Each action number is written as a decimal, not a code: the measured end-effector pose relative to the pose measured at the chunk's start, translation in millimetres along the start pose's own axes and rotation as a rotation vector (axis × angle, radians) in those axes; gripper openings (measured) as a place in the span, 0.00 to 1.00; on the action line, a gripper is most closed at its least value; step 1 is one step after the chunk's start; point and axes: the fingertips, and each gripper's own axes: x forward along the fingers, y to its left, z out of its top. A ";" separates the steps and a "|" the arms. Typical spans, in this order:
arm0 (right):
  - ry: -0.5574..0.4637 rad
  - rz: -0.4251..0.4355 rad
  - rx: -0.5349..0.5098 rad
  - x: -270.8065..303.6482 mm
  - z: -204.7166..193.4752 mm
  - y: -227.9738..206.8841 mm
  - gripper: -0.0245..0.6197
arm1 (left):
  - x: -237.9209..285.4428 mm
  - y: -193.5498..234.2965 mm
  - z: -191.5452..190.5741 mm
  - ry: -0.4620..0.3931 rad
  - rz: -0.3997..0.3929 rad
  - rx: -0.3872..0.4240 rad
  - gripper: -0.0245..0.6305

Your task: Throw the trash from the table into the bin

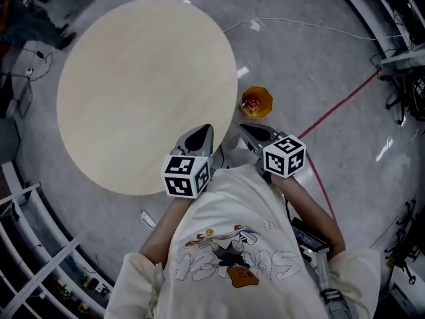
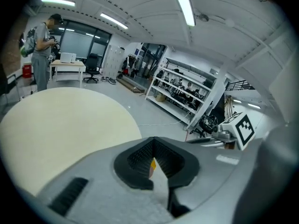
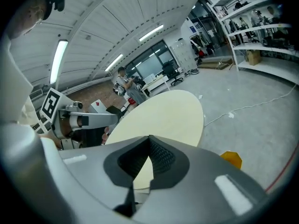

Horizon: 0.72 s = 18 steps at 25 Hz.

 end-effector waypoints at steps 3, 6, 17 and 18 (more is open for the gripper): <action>-0.062 -0.014 -0.020 -2.3 13.5 19.7 0.05 | -8.7 -0.6 11.4 -0.004 -0.004 0.018 0.04; -0.093 -0.022 -0.037 -1.8 19.6 35.1 0.05 | -16.8 -3.4 9.9 0.015 -0.003 0.042 0.04; -0.030 0.014 -0.103 24.8 22.2 33.4 0.05 | -6.8 14.9 10.4 0.011 0.015 -0.015 0.04; -0.027 0.016 -0.120 24.3 24.5 28.0 0.05 | -0.5 14.0 10.4 0.003 0.016 -0.027 0.04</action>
